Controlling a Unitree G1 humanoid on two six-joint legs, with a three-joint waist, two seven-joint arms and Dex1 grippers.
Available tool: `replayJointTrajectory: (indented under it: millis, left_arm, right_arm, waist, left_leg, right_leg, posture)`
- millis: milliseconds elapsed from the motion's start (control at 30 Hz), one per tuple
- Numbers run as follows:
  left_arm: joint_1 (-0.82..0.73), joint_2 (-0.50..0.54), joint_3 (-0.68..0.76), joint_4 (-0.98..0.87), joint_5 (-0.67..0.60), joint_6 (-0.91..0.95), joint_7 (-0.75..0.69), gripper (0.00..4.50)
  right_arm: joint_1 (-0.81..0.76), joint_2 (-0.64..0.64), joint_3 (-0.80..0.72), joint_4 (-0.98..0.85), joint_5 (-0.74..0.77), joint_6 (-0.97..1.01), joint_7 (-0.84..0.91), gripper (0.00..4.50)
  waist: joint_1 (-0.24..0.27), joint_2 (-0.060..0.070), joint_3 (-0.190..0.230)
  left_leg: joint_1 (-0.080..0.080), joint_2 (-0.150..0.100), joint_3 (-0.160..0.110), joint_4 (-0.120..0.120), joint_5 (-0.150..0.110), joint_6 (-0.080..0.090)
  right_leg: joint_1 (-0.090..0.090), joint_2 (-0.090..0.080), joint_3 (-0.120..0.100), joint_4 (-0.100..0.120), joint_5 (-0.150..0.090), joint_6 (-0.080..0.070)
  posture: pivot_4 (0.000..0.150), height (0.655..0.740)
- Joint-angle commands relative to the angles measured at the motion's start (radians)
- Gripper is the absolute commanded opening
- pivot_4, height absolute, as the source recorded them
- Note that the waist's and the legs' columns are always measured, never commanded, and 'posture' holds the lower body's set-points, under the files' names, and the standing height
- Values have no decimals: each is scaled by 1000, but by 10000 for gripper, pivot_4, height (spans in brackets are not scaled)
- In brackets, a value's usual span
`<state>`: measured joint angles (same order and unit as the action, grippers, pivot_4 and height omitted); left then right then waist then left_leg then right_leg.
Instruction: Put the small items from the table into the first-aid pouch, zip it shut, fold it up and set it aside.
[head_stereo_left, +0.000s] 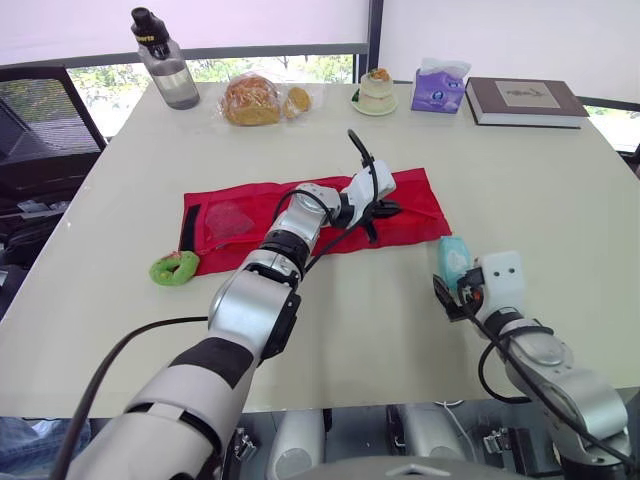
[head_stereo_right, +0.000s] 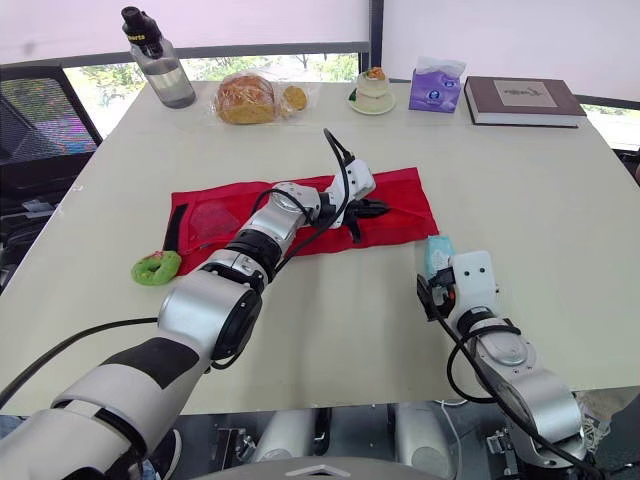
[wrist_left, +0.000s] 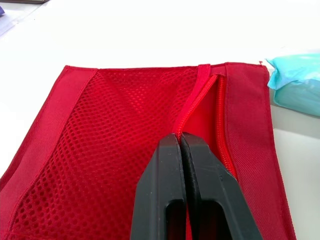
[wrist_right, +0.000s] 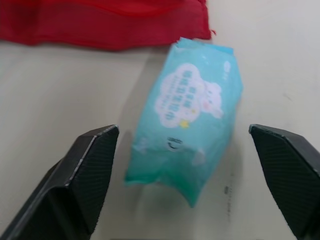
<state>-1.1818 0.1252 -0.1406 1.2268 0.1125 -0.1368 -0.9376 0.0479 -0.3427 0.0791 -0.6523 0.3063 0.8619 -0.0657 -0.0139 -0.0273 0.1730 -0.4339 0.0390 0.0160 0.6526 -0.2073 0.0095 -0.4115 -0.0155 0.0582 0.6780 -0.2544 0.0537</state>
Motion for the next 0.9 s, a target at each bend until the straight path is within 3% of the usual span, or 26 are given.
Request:
replayJointTrajectory:
  millis: [33,67,167,200,267,367,633,900]
  left_arm:
    - [-8,-6,24,-43,-27,2,-10,0]
    - [-8,-7,25,-44,-28,4,-11,0]
    - [-8,-9,26,-46,-26,9,-14,0]
    - [-8,-10,26,-47,-26,10,-15,0]
    - [-9,-14,30,-49,-31,15,-19,0]
    - [-10,-19,30,-52,-35,21,-21,0]
    - [-3,-50,34,-73,-51,26,-42,0]
    - [38,-102,33,-168,-99,64,-113,0]
  right_arm:
    - [-12,-9,-2,-24,-47,-20,14,29339]
    - [-10,-7,-4,-25,-53,-20,18,22795]
    - [-1,-4,-10,-32,-63,-15,31,11188]
    - [3,-3,-15,-36,-65,-13,35,4232]
    - [3,-16,-33,-47,-61,-25,64,318]
    - [-24,-46,-68,-86,-7,-41,157,141]
    - [-87,-19,-83,-122,49,38,192,141]
    - [-206,5,-21,61,-5,30,201,141]
  waist:
    - [0,0,0]
    - [0,0,0]
    - [0,0,0]
    - [0,0,0]
    - [0,0,0]
    - [0,0,0]
    - [1,0,0]
    - [0,0,0]
  left_leg:
    - [0,0,0,0,0,0]
    - [0,0,0,0,0,0]
    - [0,0,0,0,0,0]
    - [0,0,0,0,0,0]
    - [0,0,0,0,0,0]
    - [0,0,0,0,0,0]
    - [0,0,-1,0,0,0]
    - [0,0,-1,0,0,0]
  right_leg:
    - [0,0,0,0,0,0]
    - [0,0,0,0,0,0]
    - [0,0,0,0,0,0]
    - [0,0,0,0,0,0]
    - [0,0,0,0,0,0]
    - [0,0,0,0,0,0]
    - [0,0,-1,0,0,0]
    - [0,0,-1,0,0,0]
  posture:
    - [1500,7387]
    - [1500,7387]
    - [1500,7387]
    - [1500,7387]
    - [1500,7387]
    - [1500,7387]
    - [1500,7387]
    - [1500,7387]
